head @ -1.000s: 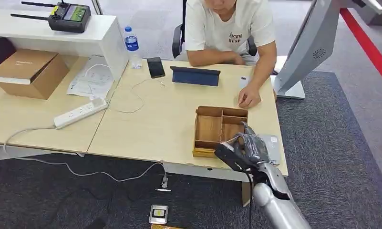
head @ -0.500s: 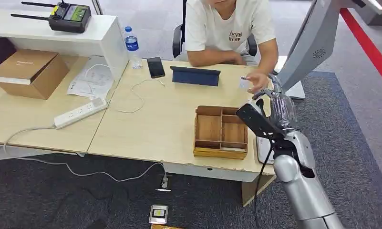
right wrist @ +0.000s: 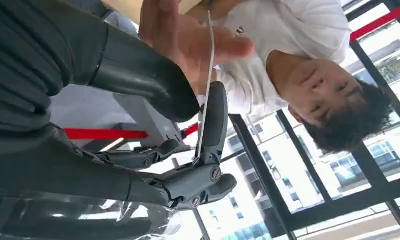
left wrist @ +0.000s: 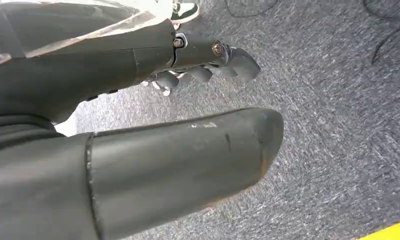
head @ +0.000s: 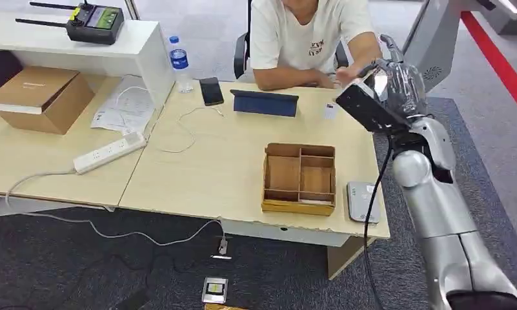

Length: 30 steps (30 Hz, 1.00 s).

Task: Pass the card to the sensor for recognition and then transmit it.

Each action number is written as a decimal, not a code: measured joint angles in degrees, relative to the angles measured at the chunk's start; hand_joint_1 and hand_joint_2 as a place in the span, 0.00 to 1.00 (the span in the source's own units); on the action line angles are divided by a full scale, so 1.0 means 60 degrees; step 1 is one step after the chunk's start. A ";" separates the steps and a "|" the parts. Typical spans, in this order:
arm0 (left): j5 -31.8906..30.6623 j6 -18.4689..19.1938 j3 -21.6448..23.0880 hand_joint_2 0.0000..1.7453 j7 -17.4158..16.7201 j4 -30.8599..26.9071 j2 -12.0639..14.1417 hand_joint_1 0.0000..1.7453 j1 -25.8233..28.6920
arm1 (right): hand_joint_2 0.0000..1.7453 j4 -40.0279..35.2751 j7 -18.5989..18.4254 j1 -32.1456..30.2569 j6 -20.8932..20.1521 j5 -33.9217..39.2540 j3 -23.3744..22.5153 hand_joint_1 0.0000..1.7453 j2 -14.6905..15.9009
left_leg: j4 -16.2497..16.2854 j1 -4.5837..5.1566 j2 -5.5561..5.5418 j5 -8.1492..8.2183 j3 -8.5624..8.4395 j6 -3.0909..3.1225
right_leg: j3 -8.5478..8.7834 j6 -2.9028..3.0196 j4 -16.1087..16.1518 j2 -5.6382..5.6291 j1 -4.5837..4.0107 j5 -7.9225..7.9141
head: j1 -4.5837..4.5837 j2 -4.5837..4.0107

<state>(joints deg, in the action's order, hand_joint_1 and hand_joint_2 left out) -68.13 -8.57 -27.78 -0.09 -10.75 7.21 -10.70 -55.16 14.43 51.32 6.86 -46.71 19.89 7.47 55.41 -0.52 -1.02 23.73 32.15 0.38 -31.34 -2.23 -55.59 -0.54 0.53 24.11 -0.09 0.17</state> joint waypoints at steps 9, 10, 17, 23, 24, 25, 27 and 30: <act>0.0077 -0.0058 0.0066 0.00 -0.0113 -0.0004 0.0000 0.00 -0.0156 | 1.00 0.2928 -0.0022 0.1952 -0.0331 -0.0386 0.0193 1.00 -0.0743 | 0.0000 -0.0001 0.0003 0.0001 0.0001 -0.0001 | -0.0008 0.0003 -0.0002 0.0000 -0.0003 0.0004 | 0.0000 0.0000; 0.0095 -0.0080 0.0066 0.00 -0.0113 -0.0004 0.0000 0.00 -0.0153 | 1.00 0.3125 -0.0048 0.2030 -0.0339 -0.0423 0.0219 1.00 -0.0823 | -0.0001 -0.0001 0.0002 0.0002 0.0002 -0.0001 | -0.0008 0.0003 -0.0002 0.0000 -0.0005 0.0004 | 0.0000 0.0004; 0.0153 -0.0117 0.0066 0.00 -0.0113 -0.0004 0.0004 0.00 -0.0104 | 1.00 0.4190 -0.0117 0.2403 -0.0357 -0.0484 0.0379 1.00 -0.1293 | -0.0001 -0.0004 0.0003 0.0001 0.0006 -0.0001 | -0.0014 0.0004 -0.0002 0.0000 -0.0006 0.0004 | -0.0004 0.0004; 0.0142 -0.0117 0.0066 0.00 -0.0113 -0.0004 0.0004 0.00 -0.0087 | 1.00 0.4691 -0.0044 0.2576 -0.0123 -0.0583 0.0459 0.00 -0.1508 | 0.0000 -0.0004 0.0003 0.0001 0.0004 -0.0001 | -0.0013 0.0004 -0.0002 0.0000 -0.0005 0.0004 | 0.0000 0.0004; 0.0135 -0.0117 0.0066 0.00 -0.0113 -0.0004 0.0004 0.00 -0.0084 | 0.00 0.4749 0.0007 0.2598 -0.0010 -0.0586 0.0477 0.00 -0.1537 | 0.0001 -0.0004 0.0003 0.0001 0.0003 -0.0001 | -0.0013 0.0004 -0.0002 0.0000 -0.0005 0.0004 | -0.0004 0.0000; 0.0131 -0.0117 0.0066 0.00 -0.0113 -0.0004 0.0004 0.00 -0.0078 | 0.00 0.4803 0.0050 0.2626 0.0083 -0.0586 0.0492 0.00 -0.1552 | 0.0001 -0.0004 0.0002 0.0001 0.0005 -0.0001 | -0.0013 0.0004 -0.0002 0.0000 -0.0004 0.0003 | 0.0000 0.0004; 0.0124 -0.0117 0.0066 0.00 -0.0113 -0.0004 0.0004 0.00 -0.0070 | 0.00 0.4901 0.0159 0.2711 0.0287 -0.0615 0.0521 0.00 -0.1588 | 0.0002 -0.0004 0.0003 0.0001 0.0003 -0.0001 | -0.0014 0.0004 -0.0002 0.0000 -0.0004 0.0003 | 0.0000 0.0004; 0.0142 -0.0160 0.0066 0.00 -0.0113 -0.0004 0.0004 0.00 -0.0052 | 0.00 0.5018 0.0364 0.2935 0.0715 -0.0667 0.0554 0.00 -0.1599 | 0.0002 -0.0004 0.0003 0.0001 0.0004 -0.0001 | -0.0014 0.0004 -0.0002 0.0000 -0.0004 0.0003 | -0.0004 0.0004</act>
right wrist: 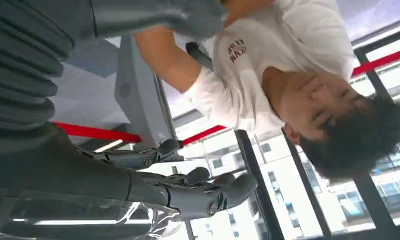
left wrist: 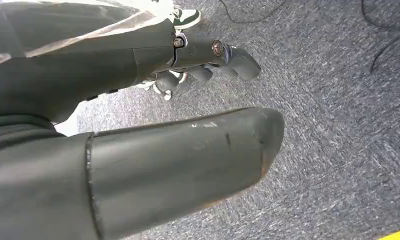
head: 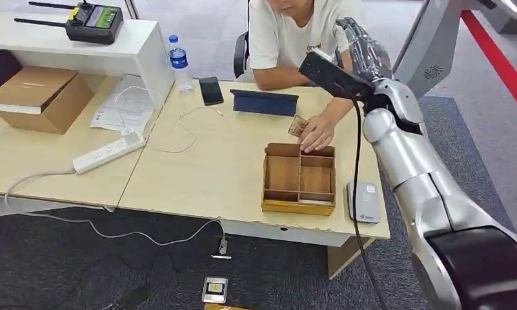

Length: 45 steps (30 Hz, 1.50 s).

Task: Pass the card to the sensor for recognition and then transmit it.

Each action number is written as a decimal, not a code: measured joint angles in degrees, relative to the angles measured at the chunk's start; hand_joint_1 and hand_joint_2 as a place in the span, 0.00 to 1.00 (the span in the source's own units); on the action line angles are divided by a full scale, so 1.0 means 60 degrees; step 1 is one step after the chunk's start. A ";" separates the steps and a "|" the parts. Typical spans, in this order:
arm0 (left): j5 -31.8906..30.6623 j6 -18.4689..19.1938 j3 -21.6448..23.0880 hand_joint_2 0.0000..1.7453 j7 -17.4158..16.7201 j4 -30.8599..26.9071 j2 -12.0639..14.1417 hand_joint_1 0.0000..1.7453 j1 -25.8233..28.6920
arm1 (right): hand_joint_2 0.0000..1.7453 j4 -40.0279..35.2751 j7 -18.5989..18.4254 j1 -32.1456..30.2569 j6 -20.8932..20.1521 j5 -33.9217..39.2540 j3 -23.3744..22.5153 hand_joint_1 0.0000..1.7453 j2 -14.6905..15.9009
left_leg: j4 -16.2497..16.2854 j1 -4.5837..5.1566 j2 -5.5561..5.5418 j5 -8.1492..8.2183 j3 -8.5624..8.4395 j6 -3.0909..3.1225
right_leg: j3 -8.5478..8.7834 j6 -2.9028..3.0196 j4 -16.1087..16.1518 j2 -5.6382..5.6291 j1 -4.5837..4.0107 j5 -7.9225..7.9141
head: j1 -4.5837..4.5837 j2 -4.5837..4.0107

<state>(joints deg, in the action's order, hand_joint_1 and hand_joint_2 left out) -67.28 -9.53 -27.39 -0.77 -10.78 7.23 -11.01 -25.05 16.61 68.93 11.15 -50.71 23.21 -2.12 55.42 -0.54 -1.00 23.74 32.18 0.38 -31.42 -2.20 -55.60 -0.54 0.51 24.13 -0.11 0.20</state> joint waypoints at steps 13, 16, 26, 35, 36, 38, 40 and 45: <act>0.0667 -0.0558 -0.0062 0.00 0.0302 0.0004 0.0011 0.00 0.0544 | 0.00 -0.0007 0.0804 0.0806 0.2761 0.0298 0.0015 0.00 0.0542 | 0.0006 0.0000 0.0007 0.0001 -0.0006 0.0001 | -0.0005 0.0000 0.0008 -0.0001 0.0002 0.0000 | 0.0007 0.0000; 0.0779 -0.0590 -0.0128 0.00 0.0226 0.0004 0.0011 0.00 0.0654 | 0.00 -0.0233 0.0885 0.0833 0.3561 0.0426 -0.0040 0.00 0.1052 | 0.0009 0.0001 0.0004 0.0001 -0.0004 0.0001 | 0.0001 -0.0001 0.0011 0.0004 0.0003 0.0000 | 0.0000 0.0000; 0.0984 -0.0663 -0.0404 0.00 0.0055 0.0015 0.0040 0.00 0.0719 | 0.00 -0.1544 0.1391 0.0245 0.4801 0.0353 -0.1107 0.00 0.3722 | 0.0037 0.0004 -0.0004 0.0013 -0.0009 0.0015 | 0.0009 -0.0012 0.0023 0.0002 0.0007 -0.0007 | 0.0003 0.0000; 0.1228 -0.0743 -0.0674 0.00 -0.0127 0.0033 0.0022 0.00 0.0783 | 0.00 -0.2339 0.2062 -0.1682 0.4815 0.0259 -0.5025 0.00 0.6181 | 0.0040 0.0004 -0.0011 0.0040 -0.0008 0.0029 | 0.0016 -0.0029 0.0040 0.0009 0.0007 0.0007 | 0.0004 -0.0004; 0.1235 -0.0743 -0.0699 0.00 -0.0145 0.0033 0.0015 0.00 0.0786 | 0.00 -0.2321 0.2127 -0.1944 0.4811 0.0237 -0.5448 0.00 0.6361 | 0.0039 0.0004 -0.0009 0.0045 -0.0009 0.0027 | 0.0019 -0.0029 0.0040 0.0008 0.0006 0.0009 | 0.0007 0.0000; 0.1235 -0.0743 -0.0772 0.00 -0.0146 0.0040 -0.0011 0.00 0.0789 | 0.00 -0.2251 0.2167 -0.2554 0.4811 0.0142 -0.6355 0.00 0.6714 | 0.0036 0.0003 -0.0003 0.0051 -0.0009 0.0024 | 0.0019 -0.0024 0.0040 0.0006 0.0005 0.0013 | 0.0000 -0.0004; 0.1228 -0.0743 -0.0816 0.00 -0.0138 0.0040 -0.0022 0.00 0.0774 | 0.00 -0.2109 0.2112 -0.3176 0.4811 0.0051 -0.7120 0.00 0.6940 | 0.0034 0.0004 0.0003 0.0056 -0.0009 0.0018 | 0.0017 -0.0024 0.0040 -0.0002 0.0005 0.0014 | 0.0007 -0.0004; 0.1191 -0.0729 -0.0885 0.00 -0.0066 0.0040 -0.0047 0.00 0.0724 | 0.00 -0.1629 0.1981 -0.4594 0.4808 -0.0601 -0.8956 0.00 0.7187 | 0.0028 0.0002 0.0000 0.0057 -0.0011 0.0018 | 0.0020 -0.0020 0.0040 -0.0001 -0.0002 0.0017 | 0.0004 -0.0004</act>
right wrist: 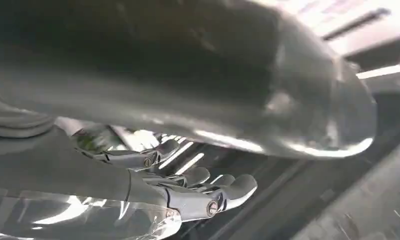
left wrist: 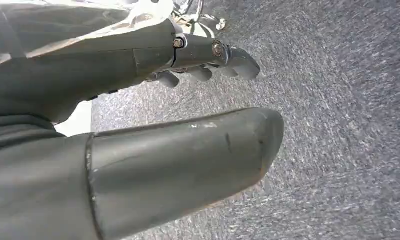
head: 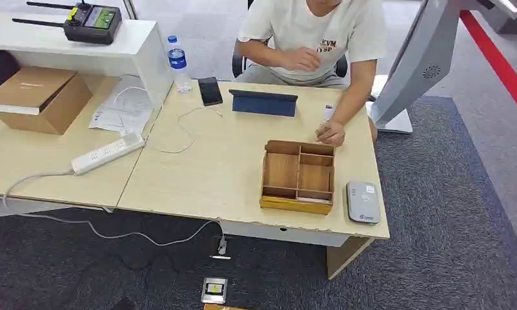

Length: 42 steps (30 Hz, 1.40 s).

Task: Pass the card to the sensor for recognition and then transmit it.

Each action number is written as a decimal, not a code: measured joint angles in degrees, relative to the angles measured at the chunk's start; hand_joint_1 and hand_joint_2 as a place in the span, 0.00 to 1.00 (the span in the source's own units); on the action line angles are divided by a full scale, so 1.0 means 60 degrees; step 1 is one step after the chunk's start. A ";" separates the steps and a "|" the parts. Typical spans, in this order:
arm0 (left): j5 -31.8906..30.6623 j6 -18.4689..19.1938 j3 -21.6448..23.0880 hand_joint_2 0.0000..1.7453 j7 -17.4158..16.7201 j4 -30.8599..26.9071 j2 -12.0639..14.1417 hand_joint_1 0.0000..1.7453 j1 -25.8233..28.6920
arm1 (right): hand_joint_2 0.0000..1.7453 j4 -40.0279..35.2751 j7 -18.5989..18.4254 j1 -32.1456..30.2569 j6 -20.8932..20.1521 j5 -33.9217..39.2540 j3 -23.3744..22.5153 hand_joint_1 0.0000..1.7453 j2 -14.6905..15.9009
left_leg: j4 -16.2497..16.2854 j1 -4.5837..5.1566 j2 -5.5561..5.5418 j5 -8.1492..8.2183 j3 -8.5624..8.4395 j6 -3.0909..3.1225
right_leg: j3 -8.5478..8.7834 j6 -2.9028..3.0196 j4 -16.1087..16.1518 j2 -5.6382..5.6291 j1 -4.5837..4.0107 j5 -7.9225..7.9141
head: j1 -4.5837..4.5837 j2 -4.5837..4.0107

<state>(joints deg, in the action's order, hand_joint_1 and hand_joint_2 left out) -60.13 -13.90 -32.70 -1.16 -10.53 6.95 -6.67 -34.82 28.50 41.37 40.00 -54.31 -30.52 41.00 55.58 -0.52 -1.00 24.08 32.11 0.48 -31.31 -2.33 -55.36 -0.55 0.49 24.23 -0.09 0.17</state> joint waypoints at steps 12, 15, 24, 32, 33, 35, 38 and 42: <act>-0.0098 0.0062 -0.0164 0.00 -0.0054 0.0000 -0.0055 0.00 -0.0077 | 0.00 0.1508 -0.0958 -0.2416 -0.0004 -0.0940 -0.3040 0.00 -0.0397 | -0.0023 -0.0002 0.0000 -0.0001 -0.0003 -0.0001 | -0.0002 0.0011 -0.0004 0.0001 -0.0001 0.0014 | 0.0004 0.0000; -0.0099 0.0062 -0.0178 0.00 -0.0058 0.0000 -0.0055 0.00 -0.0104 | 0.00 0.1778 -0.0962 -0.2635 0.0000 -0.0943 -0.3437 0.00 -0.0495 | -0.0025 0.0001 0.0003 -0.0001 -0.0008 -0.0001 | 0.0000 0.0011 -0.0005 0.0000 0.0005 0.0014 | 0.0008 0.0000; -0.0098 0.0062 -0.0229 0.00 -0.0065 0.0000 -0.0058 0.00 -0.0124 | 0.00 0.2270 -0.0969 -0.2811 0.0000 -0.0955 -0.4221 0.00 -0.0641 | -0.0025 0.0003 0.0002 -0.0002 -0.0009 -0.0001 | 0.0002 0.0011 -0.0005 0.0000 0.0007 0.0014 | 0.0004 0.0000; -0.0098 0.0091 -0.0240 0.00 -0.0317 0.0000 -0.0058 0.00 -0.0125 | 0.00 0.2853 -0.2292 -0.3350 -0.0729 -0.0007 -0.4756 0.00 -0.0907 | -0.0027 0.0001 -0.0003 -0.0001 -0.0008 -0.0002 | 0.0005 0.0013 -0.0005 0.0003 0.0006 0.0018 | 0.0004 0.0000; -0.0102 0.0091 -0.0247 0.00 -0.0346 0.0000 -0.0058 0.00 -0.0127 | 0.00 0.2929 -0.2498 -0.3486 -0.0848 0.0120 -0.4850 0.00 -0.0998 | -0.0027 0.0001 -0.0003 -0.0001 -0.0008 -0.0002 | 0.0005 0.0013 -0.0005 0.0003 0.0005 0.0018 | 0.0004 0.0000; -0.0113 0.0091 -0.0255 0.00 -0.0379 0.0000 -0.0058 0.00 -0.0128 | 0.00 0.3050 -0.2824 -0.3729 -0.1093 0.0332 -0.5000 0.00 -0.1192 | -0.0029 0.0000 0.0000 0.0000 -0.0009 -0.0004 | 0.0004 0.0013 -0.0005 0.0002 0.0003 0.0019 | 0.0004 0.0000; -0.0157 0.0080 -0.0262 0.00 -0.0382 0.0000 -0.0058 0.00 -0.0141 | 0.00 0.3224 -0.3195 -0.4063 -0.1348 0.0120 -0.5200 0.00 -0.1501 | -0.0035 -0.0002 -0.0001 0.0000 -0.0014 -0.0004 | 0.0005 0.0022 -0.0005 0.0002 -0.0001 0.0028 | 0.0007 0.0000; -0.0342 0.0066 -0.0266 0.00 -0.0324 0.0000 -0.0080 0.00 -0.0132 | 0.00 0.3494 -0.4333 -0.4608 -0.1621 -0.0178 -0.5408 0.00 -0.2054 | -0.0039 -0.0003 -0.0004 0.0000 -0.0018 -0.0005 | 0.0013 0.0022 -0.0005 0.0013 -0.0004 0.0031 | 0.0004 0.0000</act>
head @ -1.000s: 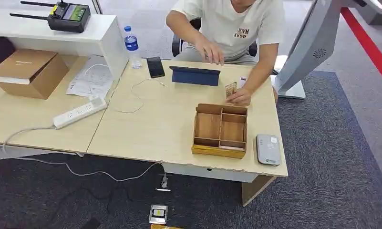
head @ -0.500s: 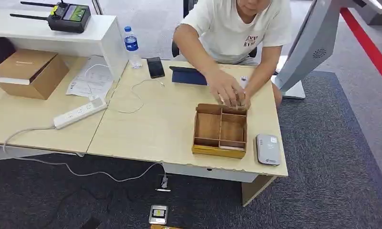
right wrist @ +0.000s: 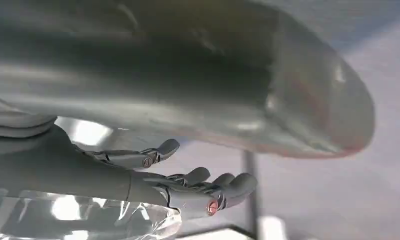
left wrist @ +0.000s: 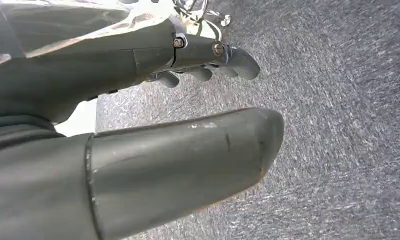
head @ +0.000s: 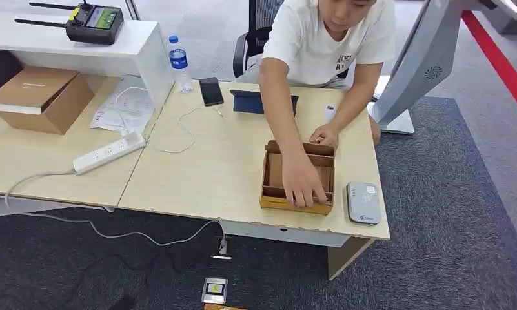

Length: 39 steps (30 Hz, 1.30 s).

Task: Pass the card to the sensor for recognition and then transmit it.

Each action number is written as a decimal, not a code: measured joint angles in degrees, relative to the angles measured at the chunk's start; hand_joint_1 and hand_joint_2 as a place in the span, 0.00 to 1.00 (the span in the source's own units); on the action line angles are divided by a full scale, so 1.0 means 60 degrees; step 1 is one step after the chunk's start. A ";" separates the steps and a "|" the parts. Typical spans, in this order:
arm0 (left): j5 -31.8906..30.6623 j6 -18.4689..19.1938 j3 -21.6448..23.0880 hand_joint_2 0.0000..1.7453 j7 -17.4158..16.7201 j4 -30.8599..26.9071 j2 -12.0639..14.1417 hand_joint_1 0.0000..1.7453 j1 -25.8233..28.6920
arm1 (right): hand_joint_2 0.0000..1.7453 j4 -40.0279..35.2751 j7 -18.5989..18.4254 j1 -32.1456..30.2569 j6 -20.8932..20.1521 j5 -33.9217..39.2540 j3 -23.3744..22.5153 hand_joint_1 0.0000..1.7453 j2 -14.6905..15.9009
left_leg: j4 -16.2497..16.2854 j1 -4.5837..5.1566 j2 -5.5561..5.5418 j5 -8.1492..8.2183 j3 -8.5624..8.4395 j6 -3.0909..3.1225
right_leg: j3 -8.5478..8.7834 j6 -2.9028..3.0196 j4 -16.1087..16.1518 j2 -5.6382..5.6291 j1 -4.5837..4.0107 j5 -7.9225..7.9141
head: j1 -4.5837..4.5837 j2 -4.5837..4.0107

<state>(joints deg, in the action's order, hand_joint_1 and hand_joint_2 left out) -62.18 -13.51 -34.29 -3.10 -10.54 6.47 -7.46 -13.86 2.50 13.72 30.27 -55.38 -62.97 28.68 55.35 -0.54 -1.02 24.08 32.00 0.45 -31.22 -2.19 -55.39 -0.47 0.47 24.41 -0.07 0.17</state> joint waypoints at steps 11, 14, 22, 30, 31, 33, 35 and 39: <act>-0.0226 0.0011 0.0004 0.00 0.0014 0.0000 0.0000 0.00 -0.0030 | 0.00 0.0455 -0.2821 -0.0505 -0.2277 -0.0703 -0.0142 0.00 -0.1024 | -0.0004 0.0001 0.0007 0.0003 -0.0015 -0.0005 | 0.0007 0.0010 -0.0001 -0.0009 0.0001 0.0005 | 0.0000 0.0000; -0.0230 0.0011 0.0004 0.00 0.0015 0.0000 0.0004 0.00 -0.0031 | 0.00 0.0474 -0.2865 -0.0522 -0.2336 -0.0703 -0.0142 0.00 -0.1137 | -0.0003 0.0002 0.0007 0.0003 -0.0019 -0.0005 | 0.0009 0.0010 -0.0001 -0.0009 0.0003 0.0005 | 0.0000 0.0000; -0.0244 0.0026 0.0004 0.00 0.0014 0.0004 0.0007 0.00 -0.0036 | 0.00 0.0532 -0.3251 -0.0524 -0.3080 -0.0827 -0.0142 0.00 -0.1283 | -0.0003 0.0003 0.0007 0.0003 -0.0020 -0.0005 | 0.0010 0.0010 -0.0001 -0.0009 0.0005 0.0005 | 0.0000 0.0000; -0.0328 0.0113 0.0004 0.00 -0.0048 0.0000 0.0007 0.00 -0.0039 | 0.00 0.0605 -0.4001 -0.0533 -0.5181 -0.1115 -0.0135 0.00 -0.1407 | -0.0004 0.0002 0.0007 0.0003 -0.0021 -0.0005 | 0.0010 0.0010 -0.0001 -0.0010 0.0004 0.0005 | 0.0000 0.0000; -0.0328 0.0113 0.0004 0.00 -0.0058 0.0000 0.0007 0.00 -0.0038 | 0.00 0.0605 -0.4019 -0.0534 -0.5359 -0.1180 -0.0128 0.00 -0.1410 | -0.0004 0.0002 0.0007 0.0003 -0.0020 -0.0005 | 0.0011 0.0010 -0.0001 -0.0009 0.0004 0.0005 | 0.0000 0.0000; -0.0328 0.0138 0.0004 0.00 -0.0073 0.0000 0.0007 0.00 -0.0038 | 0.00 0.0605 -0.3991 -0.0536 -0.5603 -0.1283 -0.0109 0.00 -0.1443 | -0.0004 0.0002 0.0007 0.0003 -0.0020 -0.0005 | 0.0012 0.0010 -0.0001 -0.0009 0.0004 0.0005 | -0.0003 0.0000; -0.0346 0.0138 0.0004 0.00 -0.0073 0.0000 0.0007 0.00 -0.0039 | 0.00 0.0608 -0.3877 -0.0538 -0.5848 -0.1432 -0.0080 0.00 -0.1479 | -0.0004 0.0002 0.0007 0.0003 -0.0021 -0.0005 | 0.0012 0.0010 -0.0001 -0.0009 0.0004 0.0005 | 0.0000 0.0000; -0.0379 0.0117 0.0004 0.00 -0.0073 0.0000 0.0004 0.00 -0.0036 | 0.00 0.0612 -0.3841 -0.0544 -0.6281 -0.1530 0.0047 0.00 -0.1607 | -0.0004 0.0002 0.0007 0.0003 -0.0021 -0.0005 | 0.0012 0.0010 -0.0001 -0.0009 0.0004 0.0005 | 0.0000 0.0000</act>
<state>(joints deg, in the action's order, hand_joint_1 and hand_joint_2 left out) -64.46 -12.81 -34.27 -3.54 -10.54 6.49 -7.68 -10.19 -20.55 10.45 -7.41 -64.57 -62.69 19.04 55.33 -0.53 -0.98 24.10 31.87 0.42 -31.15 -2.13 -55.40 -0.53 0.50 24.45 -0.07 0.17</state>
